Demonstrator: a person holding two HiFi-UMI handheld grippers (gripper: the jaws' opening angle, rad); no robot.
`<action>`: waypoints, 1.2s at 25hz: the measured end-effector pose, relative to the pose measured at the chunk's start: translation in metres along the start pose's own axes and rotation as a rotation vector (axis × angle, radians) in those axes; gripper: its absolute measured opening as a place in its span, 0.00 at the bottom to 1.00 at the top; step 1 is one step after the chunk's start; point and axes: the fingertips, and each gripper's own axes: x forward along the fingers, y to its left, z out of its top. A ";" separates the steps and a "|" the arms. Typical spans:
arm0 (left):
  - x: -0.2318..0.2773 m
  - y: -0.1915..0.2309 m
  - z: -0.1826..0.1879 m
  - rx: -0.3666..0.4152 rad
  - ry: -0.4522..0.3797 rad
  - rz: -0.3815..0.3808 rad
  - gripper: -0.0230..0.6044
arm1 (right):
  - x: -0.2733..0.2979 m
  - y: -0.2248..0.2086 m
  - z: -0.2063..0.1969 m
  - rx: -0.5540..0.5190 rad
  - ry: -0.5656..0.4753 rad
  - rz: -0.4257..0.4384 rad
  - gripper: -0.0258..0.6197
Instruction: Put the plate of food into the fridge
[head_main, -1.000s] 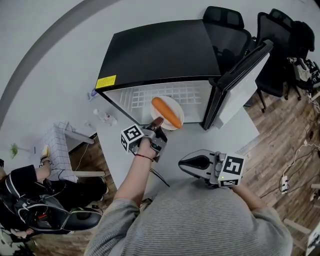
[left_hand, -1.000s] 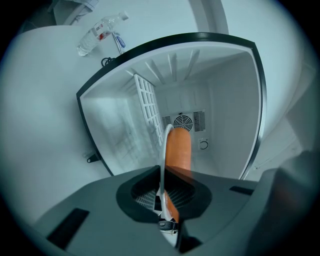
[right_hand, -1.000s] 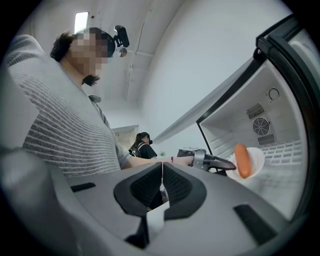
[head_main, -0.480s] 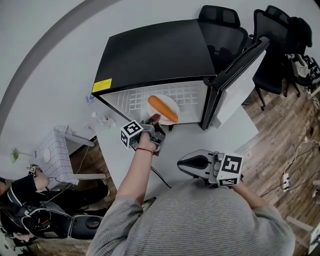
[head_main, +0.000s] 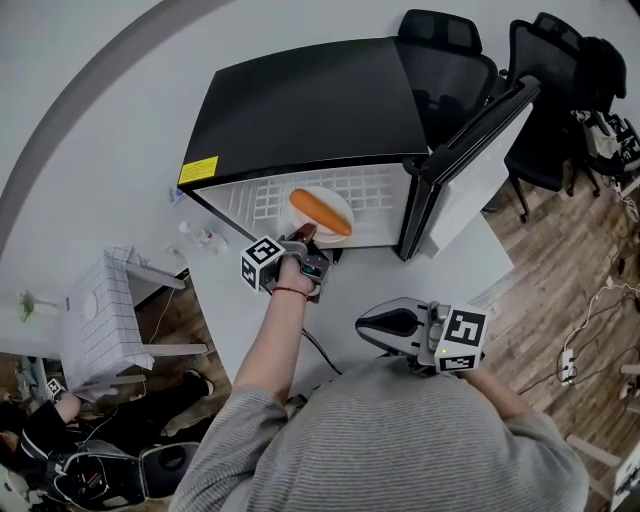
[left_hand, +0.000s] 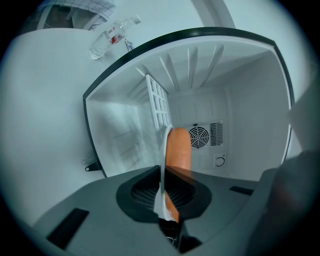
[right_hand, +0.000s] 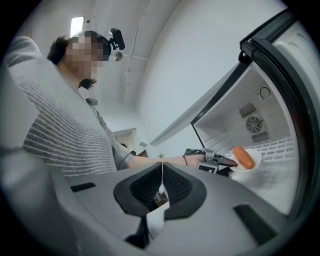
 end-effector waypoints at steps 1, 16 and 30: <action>0.001 0.000 0.001 -0.004 -0.006 0.001 0.08 | -0.001 -0.001 0.000 0.002 0.000 0.000 0.06; 0.015 -0.006 0.003 -0.024 -0.054 0.016 0.08 | -0.013 -0.009 0.001 0.023 -0.001 0.002 0.06; 0.028 -0.010 0.004 -0.043 -0.090 0.031 0.08 | -0.019 -0.014 0.004 0.028 -0.005 0.007 0.06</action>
